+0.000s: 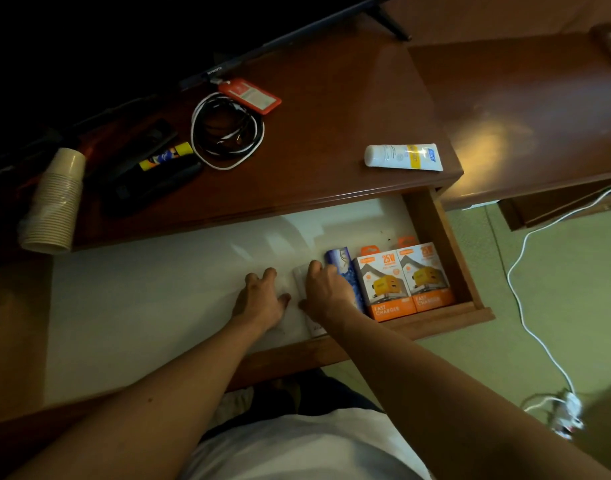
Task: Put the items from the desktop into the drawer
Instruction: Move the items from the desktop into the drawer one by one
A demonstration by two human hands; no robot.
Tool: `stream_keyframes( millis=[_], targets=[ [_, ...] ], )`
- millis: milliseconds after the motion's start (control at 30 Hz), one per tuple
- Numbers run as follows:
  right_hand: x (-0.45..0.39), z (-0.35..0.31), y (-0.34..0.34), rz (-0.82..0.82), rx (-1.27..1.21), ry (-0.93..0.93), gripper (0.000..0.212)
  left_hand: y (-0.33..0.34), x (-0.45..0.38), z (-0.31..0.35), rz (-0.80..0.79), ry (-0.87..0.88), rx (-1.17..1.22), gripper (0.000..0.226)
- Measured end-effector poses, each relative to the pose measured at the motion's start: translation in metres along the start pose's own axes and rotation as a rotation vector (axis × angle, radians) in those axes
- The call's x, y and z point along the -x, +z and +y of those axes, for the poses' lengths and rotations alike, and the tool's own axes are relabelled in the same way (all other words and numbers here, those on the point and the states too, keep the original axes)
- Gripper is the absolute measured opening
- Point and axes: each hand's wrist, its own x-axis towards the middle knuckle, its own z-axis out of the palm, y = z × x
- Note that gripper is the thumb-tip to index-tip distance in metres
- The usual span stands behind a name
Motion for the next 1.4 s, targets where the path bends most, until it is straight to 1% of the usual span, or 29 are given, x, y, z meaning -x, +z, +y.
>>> stream_keyframes(
  millis=[133, 233, 367, 467, 633, 733, 867, 1067, 1233, 1333, 1400],
  targets=[
    [-0.011, 0.006, -0.005, 0.090, 0.242, -0.236, 0.086, 0.003, -0.002, -0.004, 0.001, 0.014, 0.048, 0.057],
    [-0.016, 0.009, -0.005, 0.077, 0.322, -0.310, 0.084, 0.003, -0.004, -0.007, -0.003, 0.014, 0.089, 0.057],
    [-0.020, 0.015, -0.009, 0.084, 0.345, -0.295, 0.076, 0.006, -0.008, -0.010, -0.017, 0.019, 0.191, 0.056],
    [-0.021, 0.020, -0.012, 0.083, 0.343, -0.276, 0.076, 0.010, -0.008, -0.006, -0.001, 0.026, 0.234, 0.054],
    [-0.024, 0.024, -0.014, 0.061, 0.372, -0.305, 0.076, 0.016, -0.008, 0.001, -0.010, 0.053, 0.259, 0.052],
    [-0.026, 0.026, -0.019, 0.079, 0.409, -0.336, 0.066, 0.019, -0.006, 0.006, -0.046, 0.078, 0.269, 0.047],
    [-0.026, 0.035, -0.025, 0.079, 0.431, -0.377, 0.054, 0.022, -0.004, 0.008, -0.044, 0.076, 0.281, 0.047],
    [-0.021, 0.033, -0.023, 0.051, 0.428, -0.349, 0.058, 0.015, -0.005, 0.006, -0.105, 0.131, 0.246, 0.049],
    [-0.020, 0.025, -0.022, 0.038, 0.459, -0.320, 0.056, 0.005, -0.006, 0.001, -0.164, 0.178, 0.237, 0.048],
    [-0.018, 0.018, -0.024, 0.053, 0.461, -0.335, 0.056, -0.003, -0.002, -0.007, -0.154, 0.161, 0.281, 0.054],
    [-0.016, 0.008, -0.028, 0.107, 0.446, -0.389, 0.054, -0.014, -0.001, -0.016, -0.104, 0.144, 0.307, 0.054]
  ],
)
